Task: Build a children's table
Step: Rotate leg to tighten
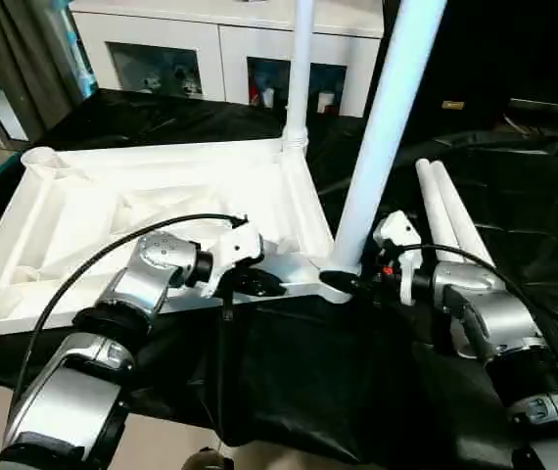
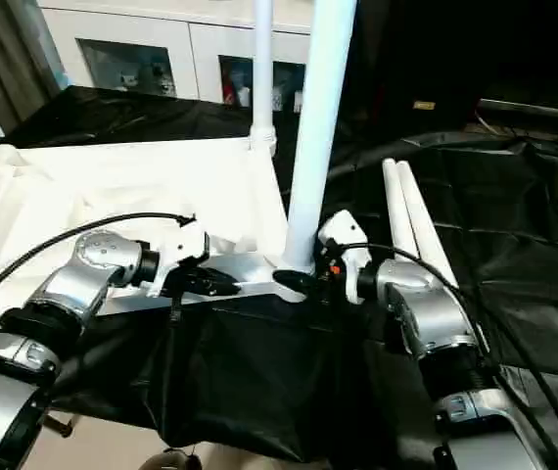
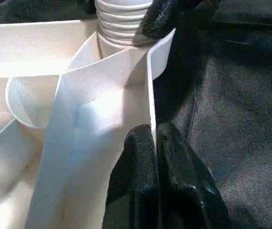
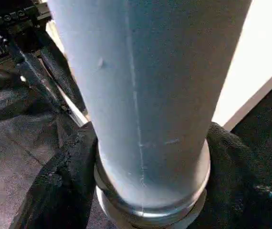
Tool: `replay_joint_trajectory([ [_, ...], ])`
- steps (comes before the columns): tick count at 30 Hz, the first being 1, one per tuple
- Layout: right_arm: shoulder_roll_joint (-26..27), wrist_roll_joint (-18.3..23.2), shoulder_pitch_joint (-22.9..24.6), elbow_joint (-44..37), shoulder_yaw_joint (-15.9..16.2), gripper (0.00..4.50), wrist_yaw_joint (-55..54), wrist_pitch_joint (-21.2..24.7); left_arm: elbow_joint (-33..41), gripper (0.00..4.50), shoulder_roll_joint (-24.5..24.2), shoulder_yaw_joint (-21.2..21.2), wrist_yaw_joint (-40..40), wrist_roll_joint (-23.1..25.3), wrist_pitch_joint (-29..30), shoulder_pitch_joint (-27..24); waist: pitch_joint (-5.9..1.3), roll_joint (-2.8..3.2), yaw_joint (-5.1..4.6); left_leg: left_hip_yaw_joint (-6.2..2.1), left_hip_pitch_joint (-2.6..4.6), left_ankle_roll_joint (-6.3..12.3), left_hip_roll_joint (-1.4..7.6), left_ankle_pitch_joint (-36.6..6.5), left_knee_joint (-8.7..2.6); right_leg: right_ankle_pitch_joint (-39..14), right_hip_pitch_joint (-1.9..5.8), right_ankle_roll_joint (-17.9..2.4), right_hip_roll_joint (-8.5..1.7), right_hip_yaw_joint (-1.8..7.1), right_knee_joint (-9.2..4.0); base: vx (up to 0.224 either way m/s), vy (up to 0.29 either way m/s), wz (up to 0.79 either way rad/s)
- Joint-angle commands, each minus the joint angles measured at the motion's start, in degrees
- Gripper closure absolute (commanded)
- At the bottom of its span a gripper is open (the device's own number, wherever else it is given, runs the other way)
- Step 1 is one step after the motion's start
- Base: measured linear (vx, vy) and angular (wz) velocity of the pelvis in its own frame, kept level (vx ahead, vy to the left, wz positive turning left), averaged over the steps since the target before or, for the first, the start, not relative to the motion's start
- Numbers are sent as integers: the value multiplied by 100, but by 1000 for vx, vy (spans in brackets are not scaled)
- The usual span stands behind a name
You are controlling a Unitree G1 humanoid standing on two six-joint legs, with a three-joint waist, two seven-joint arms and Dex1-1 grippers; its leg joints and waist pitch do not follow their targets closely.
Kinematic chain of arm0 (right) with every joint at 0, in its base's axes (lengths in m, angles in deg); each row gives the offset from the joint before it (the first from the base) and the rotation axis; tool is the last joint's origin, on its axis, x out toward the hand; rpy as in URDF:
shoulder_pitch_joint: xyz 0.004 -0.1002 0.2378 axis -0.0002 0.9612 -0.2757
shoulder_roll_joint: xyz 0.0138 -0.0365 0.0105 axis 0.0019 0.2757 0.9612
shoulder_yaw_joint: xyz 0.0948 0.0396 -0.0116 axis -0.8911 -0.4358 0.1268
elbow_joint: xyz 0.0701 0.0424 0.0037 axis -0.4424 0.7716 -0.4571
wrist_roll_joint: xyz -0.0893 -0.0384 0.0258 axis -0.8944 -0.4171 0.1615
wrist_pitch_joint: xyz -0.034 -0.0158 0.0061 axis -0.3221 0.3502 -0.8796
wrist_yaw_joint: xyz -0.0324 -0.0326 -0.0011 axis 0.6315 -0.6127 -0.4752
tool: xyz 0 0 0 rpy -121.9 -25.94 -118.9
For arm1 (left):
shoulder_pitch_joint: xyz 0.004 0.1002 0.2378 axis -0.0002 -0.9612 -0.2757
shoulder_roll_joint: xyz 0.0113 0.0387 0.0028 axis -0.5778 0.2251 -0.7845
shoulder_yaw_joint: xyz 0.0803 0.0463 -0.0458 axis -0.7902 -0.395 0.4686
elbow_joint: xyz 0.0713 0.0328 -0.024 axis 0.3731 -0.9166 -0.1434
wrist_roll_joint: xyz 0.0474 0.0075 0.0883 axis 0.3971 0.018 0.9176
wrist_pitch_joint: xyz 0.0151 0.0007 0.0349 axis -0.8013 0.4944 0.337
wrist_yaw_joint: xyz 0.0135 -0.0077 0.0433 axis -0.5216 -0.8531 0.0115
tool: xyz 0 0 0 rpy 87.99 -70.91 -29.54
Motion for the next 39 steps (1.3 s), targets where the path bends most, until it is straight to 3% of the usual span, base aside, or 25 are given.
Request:
replay_joint_trajectory([
  [1, 209, -243, -51, 382, -192, 176, -916, -79, -79, 450, 100, 56, 613, 109, 122, 132, -446, 14, -27, -12, 140, 163, 125, -966, -357, 129, 278, -1585, -313, 173, -343, 0, 0, 0],
  [4, 434, -293, -141, 663, -364, 178, -1575, -56, -348, 450, 247, 162, 1286, 195, 325, 328, -411, -2, -71, -22, 172, -45, 102, -1328, -397, -565, 269, -1474, -315, 183, -425, 0, 0, 0],
  [6, 677, -278, -245, 920, -554, 178, -2244, 55, -559, 450, 424, 242, 1845, 233, 521, 513, -415, 7, -84, -29, 181, -108, 101, -1360, -403, -652, 268, -1431, -315, 193, -432, 0, 0, 0],
  [10, 1505, -150, -610, 1693, -947, 178, -3869, 92, -1037, 450, 1047, 425, 3157, 212, 947, 983, -428, 4, -121, -23, 174, -149, 79, -1181, -393, -364, 268, -1439, -306, 196, -413, 0, 0, 0],
  [13, 1905, -120, -859, 2079, -993, 178, -4285, -70, -1153, 450, 1349, 412, 3451, 210, 977, 1114, -445, 29, -135, -22, 153, -82, 63, -1022, -376, -29, 283, -1452, -307, 193, -394, 0, 0, 0],
  [15, 2057, -127, -986, 2243, -999, 178, -4394, -183, -1198, 450, 1461, 363, 3469, 231, 918, 1146, -443, 12, -138, -27, 137, -28, 55, -989, -377, 46, 313, -1452, -305, 183, -397, 0, 0, 0],
  [16, 2097, -149, -1030, 2285, -998, 178, -4416, -264, -1201, 450, 1493, 341, 3434, 236, 866, 1142, -444, 16, -136, -23, 144, 10, 58, -1021, -375, 45, 313, -1442, -306, 182, -405, 0, 0, 0],
  [19, 2127, -247, -1111, 2313, -963, 108, -4351, -399, -1205, 450, 1509, 291, 3314, 251, 717, 1112, -432, 18, -145, -28, 149, 46, 66, -1149, -389, -99, 312, -1429, -304, 177, -426, 0, 0, 0],
  [23, 2011, -351, -1124, 2171, -773, 80, -3772, -523, -1152, 450, 1371, 244, 3006, 292, 595, 1007, -433, 16, -150, -31, 146, 71, 71, -1200, -394, -100, 318, -1423, -306, 181, -421, 0, 0, 0],
  [27, 1622, -354, -946, 1747, -495, 80, -2861, -549, -1024, 450, 1128, 235, 2390, 214, 270, 873, -439, -33, -156, -32, 125, 206, 71, -1014, -377, 119, 353, -1467, -309, 174, -398, 0, 0, 0],
  [29, 1344, -338, -781, 1417, -357, 80, -2402, -537, -944, 450, 977, 207, 2056, 184, 170, 788, -447, -25, -152, -24, 120, 297, 70, -896, -362, 297, 358, -1484, -305, 177, -386, 0, 0, 0],
  [30, 1043, -361, -608, 1115, -230, 80, -1939, -546, -795, 450, 838, 196, 1520, 57, 0, 655, -454, -36, -144, -20, 115, 370, 74, -792, -347, 472, 365, -1517, -294, 173, -363, 0, 0, 0],
  [31, 1043, -361, -608, 1115, -230, 80, -1939, -546, -795, 450, 838, 196, 1520, 57, 0, 655, -456, -32, -116, -14, 110, 418, 84, -724, -338, 596, 375, -1528, -290, 169, -347, 0, 0, 0],
  [33, 606, -256, -353, 618, -208, 80, -1246, -426, -531, 450, 570, 106, 779, -74, -122, 439, -459, -8, -91, -5, 125, 457, 99, -695, -332, 659, 350, -1601, -286, 164, -334, 0, 0, 0],
  [37, 64, -112, -36, -32, -75, 80, -428, -293, -291, 450, 276, 94, 78, -230, -144, 259, -431, 15, -57, 5, 146, 394, 126, -997, -354, 269, 310, -1660, -289, 168, -363, 0, 0, 0],
  [39, -65, -61, 45, -201, -37, 80, -229, -240, -248, 450, 205, 94, -70, -258, -155, 228, -411, 6, -22, -3, 165, 326, 144, -1183, -376, -48, 306, -1586, -299, 177, -392, 0, 0, 0],
])
